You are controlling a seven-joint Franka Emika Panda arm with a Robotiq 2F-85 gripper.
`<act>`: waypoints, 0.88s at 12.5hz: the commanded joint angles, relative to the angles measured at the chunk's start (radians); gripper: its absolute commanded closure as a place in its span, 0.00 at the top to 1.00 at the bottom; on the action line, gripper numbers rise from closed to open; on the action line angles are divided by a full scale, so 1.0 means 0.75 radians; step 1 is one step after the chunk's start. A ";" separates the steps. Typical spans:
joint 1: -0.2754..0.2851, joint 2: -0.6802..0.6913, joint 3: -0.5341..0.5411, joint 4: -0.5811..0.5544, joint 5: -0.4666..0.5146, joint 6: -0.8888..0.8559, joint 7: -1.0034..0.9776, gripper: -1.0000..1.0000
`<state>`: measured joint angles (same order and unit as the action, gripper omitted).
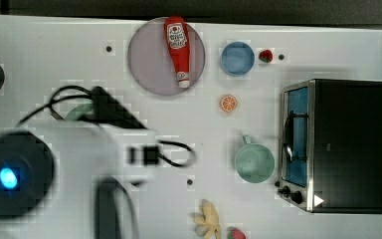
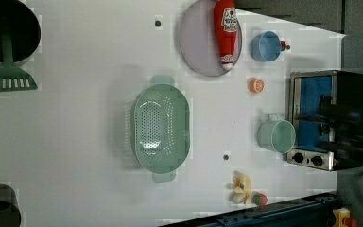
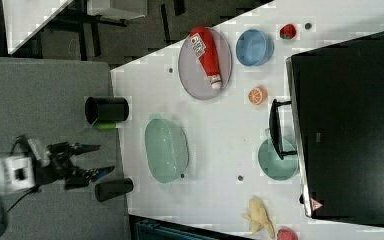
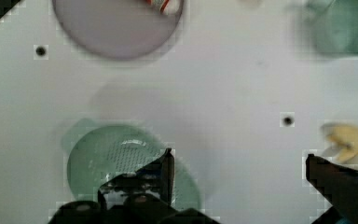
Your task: Drag strainer left to right.
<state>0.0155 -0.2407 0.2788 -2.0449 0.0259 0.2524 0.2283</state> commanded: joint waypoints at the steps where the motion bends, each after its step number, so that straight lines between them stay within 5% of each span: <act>1: 0.048 0.138 0.173 -0.011 0.018 0.112 0.392 1.00; 6: 0.055 0.499 0.360 -0.015 -0.007 0.421 1.039 1.00; 11: 0.101 0.809 0.367 -0.024 -0.239 0.656 1.630 1.00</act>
<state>0.0954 0.3501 0.5806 -2.0430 -0.1211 0.7319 1.2480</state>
